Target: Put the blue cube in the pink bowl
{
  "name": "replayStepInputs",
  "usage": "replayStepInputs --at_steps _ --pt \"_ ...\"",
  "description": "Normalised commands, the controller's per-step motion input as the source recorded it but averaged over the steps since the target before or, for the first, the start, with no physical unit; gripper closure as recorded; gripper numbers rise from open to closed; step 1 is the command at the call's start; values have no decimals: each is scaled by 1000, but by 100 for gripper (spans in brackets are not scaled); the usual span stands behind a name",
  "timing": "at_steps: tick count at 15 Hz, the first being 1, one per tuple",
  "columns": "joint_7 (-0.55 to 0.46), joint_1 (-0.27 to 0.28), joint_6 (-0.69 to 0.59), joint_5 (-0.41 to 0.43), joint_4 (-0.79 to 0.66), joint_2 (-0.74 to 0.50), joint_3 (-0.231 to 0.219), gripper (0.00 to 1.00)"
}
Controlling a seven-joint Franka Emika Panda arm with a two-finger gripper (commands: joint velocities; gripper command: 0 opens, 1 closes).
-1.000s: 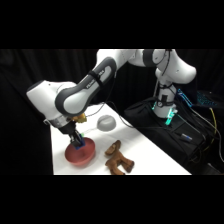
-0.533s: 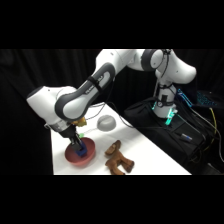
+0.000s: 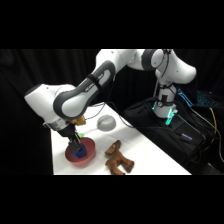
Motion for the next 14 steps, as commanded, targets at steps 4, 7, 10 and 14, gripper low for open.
replayStepInputs --at_steps 4,7,10,14 --pt "118 65 -70 54 -320 -392 -14 0" --pt "142 67 -190 44 -398 -455 -31 0" --pt "114 65 -156 18 -423 -458 -46 0" --pt "54 60 -34 -2 -476 -485 -41 0"
